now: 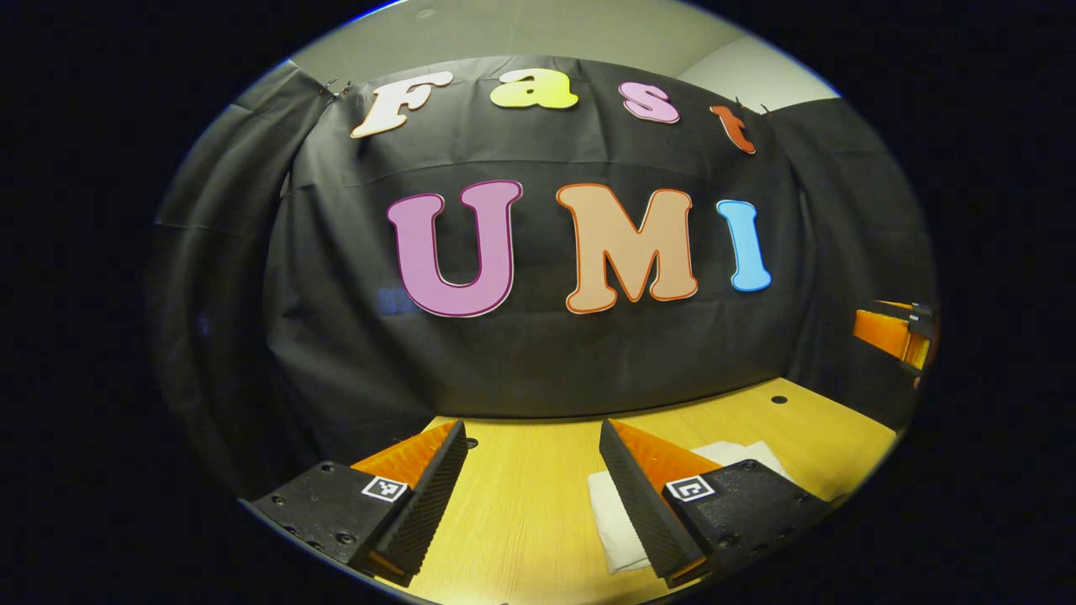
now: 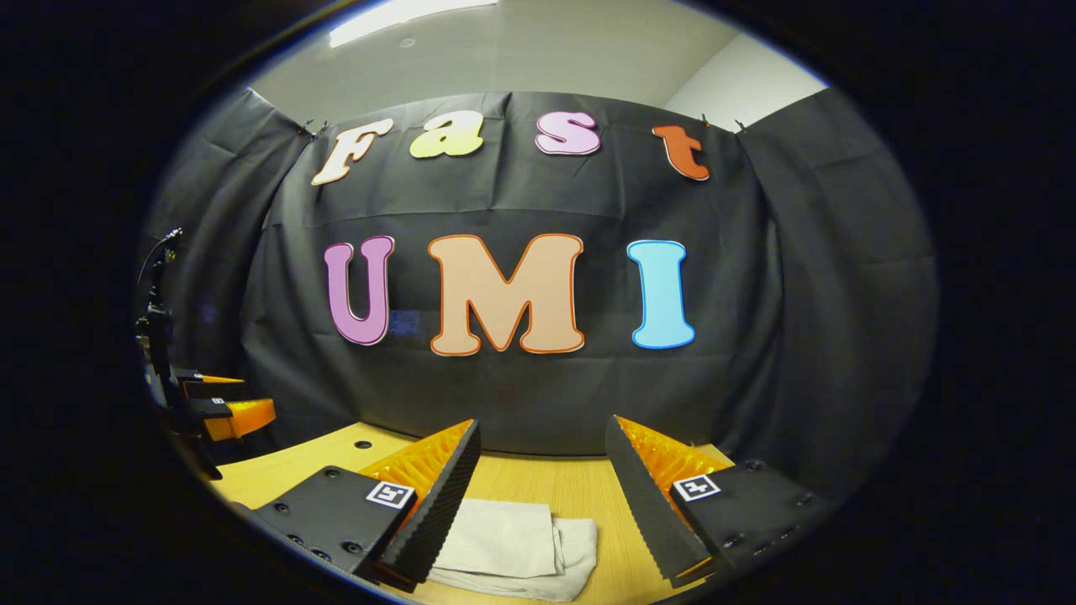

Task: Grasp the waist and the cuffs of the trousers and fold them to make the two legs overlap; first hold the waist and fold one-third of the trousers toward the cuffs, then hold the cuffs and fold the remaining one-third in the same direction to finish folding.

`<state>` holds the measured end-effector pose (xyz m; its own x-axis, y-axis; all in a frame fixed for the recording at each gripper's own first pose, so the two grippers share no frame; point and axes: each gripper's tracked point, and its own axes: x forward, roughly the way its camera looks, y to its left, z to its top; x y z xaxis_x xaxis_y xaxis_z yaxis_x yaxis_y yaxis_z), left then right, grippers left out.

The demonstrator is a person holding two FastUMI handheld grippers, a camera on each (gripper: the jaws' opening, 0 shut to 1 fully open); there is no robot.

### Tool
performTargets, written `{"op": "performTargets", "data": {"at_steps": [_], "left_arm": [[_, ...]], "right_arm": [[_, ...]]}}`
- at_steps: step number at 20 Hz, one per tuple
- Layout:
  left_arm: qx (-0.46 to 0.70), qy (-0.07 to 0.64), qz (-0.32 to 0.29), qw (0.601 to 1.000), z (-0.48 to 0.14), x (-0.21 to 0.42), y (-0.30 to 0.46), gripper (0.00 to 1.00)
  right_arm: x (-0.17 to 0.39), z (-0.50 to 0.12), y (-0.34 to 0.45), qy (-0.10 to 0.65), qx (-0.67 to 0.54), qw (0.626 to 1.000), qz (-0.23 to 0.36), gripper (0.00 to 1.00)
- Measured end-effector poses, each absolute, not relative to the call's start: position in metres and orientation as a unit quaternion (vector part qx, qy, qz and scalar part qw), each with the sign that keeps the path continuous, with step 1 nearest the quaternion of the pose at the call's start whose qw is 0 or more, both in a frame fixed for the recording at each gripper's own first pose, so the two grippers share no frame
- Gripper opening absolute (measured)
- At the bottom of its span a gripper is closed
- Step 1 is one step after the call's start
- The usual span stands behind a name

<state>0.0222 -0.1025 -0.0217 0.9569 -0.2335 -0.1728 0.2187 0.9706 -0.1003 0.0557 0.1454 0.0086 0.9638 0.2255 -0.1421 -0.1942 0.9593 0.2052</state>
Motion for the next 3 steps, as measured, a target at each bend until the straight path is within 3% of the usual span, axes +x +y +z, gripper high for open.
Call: {"op": "performTargets", "data": {"at_steps": [3], "left_arm": [[-0.042,0.085,-0.114,0.989,-0.0179,0.0229,-0.0976,0.95]], "right_arm": [[0.0525,0.0175,0.1503,0.07,0.086,0.988,0.109,0.92]]}}
